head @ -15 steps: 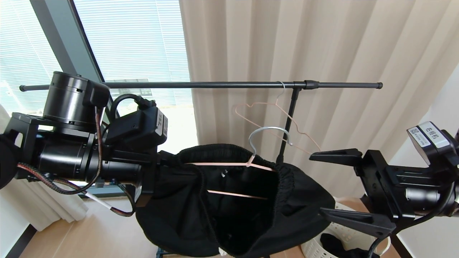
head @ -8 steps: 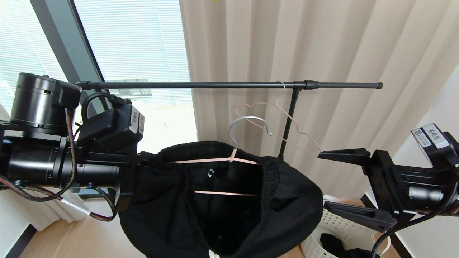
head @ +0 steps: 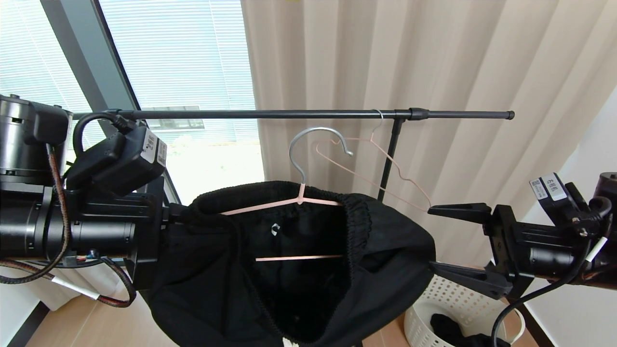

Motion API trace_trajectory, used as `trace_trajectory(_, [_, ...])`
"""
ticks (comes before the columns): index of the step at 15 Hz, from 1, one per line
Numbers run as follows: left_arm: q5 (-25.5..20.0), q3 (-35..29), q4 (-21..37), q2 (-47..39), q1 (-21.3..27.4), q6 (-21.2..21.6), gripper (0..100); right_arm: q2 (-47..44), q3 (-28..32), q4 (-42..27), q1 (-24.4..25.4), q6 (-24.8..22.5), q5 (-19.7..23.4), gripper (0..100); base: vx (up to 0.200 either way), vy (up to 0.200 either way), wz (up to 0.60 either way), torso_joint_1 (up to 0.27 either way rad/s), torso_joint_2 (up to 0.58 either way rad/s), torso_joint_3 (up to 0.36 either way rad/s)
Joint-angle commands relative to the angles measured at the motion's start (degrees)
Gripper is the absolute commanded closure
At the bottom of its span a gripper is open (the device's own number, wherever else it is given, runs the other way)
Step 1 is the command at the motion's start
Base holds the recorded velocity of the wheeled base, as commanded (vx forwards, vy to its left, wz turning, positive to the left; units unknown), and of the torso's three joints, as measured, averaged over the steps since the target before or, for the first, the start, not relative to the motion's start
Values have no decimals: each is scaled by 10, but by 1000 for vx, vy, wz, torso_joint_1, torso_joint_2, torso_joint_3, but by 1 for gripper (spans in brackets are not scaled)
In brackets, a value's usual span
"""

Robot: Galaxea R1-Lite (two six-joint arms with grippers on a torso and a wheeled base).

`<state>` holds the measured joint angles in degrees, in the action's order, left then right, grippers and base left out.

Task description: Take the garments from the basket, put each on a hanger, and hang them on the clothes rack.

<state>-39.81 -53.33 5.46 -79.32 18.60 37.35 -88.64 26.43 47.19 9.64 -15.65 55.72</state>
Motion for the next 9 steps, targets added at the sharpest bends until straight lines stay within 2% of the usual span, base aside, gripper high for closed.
trace_trajectory(1, [-1, 2, 0, 8, 0, -5, 100, -36, -2, 19, -9, 1, 1, 0, 0, 0, 0, 0, 0, 0])
trace_trajectory(7, [-1, 2, -11, 8, 1, -41, 100, -58, -33, 33, -10, 0, 1, 0, 0, 0, 0, 0, 0, 0])
trace_trajectory(9, [-1, 2, -27, 10, 5, -64, 100, -81, -37, 32, -8, -19, 1, 0, 0, 0, 0, 0, 0, 0])
